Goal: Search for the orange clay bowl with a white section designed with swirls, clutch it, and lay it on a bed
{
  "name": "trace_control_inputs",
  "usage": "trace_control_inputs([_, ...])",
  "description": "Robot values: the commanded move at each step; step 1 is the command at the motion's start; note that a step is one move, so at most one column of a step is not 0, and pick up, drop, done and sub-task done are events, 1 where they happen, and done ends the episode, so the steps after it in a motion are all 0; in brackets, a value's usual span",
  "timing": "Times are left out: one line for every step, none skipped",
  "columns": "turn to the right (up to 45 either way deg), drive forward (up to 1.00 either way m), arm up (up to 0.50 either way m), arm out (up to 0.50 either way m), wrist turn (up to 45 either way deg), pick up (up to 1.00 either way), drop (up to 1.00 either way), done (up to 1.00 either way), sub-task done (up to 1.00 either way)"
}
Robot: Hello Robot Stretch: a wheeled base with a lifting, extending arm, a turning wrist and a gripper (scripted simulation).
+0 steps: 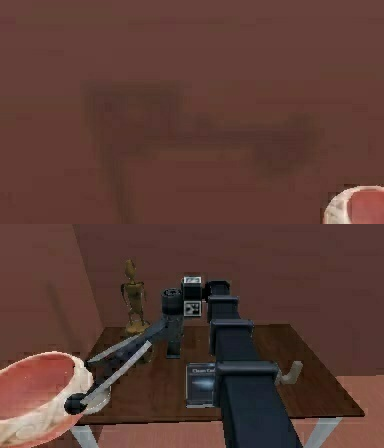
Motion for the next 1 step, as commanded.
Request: trace_control_inputs([0.0, 0.00, 0.00, 0.00, -21.0, 0.00, 0.00, 0.00, 0.00])
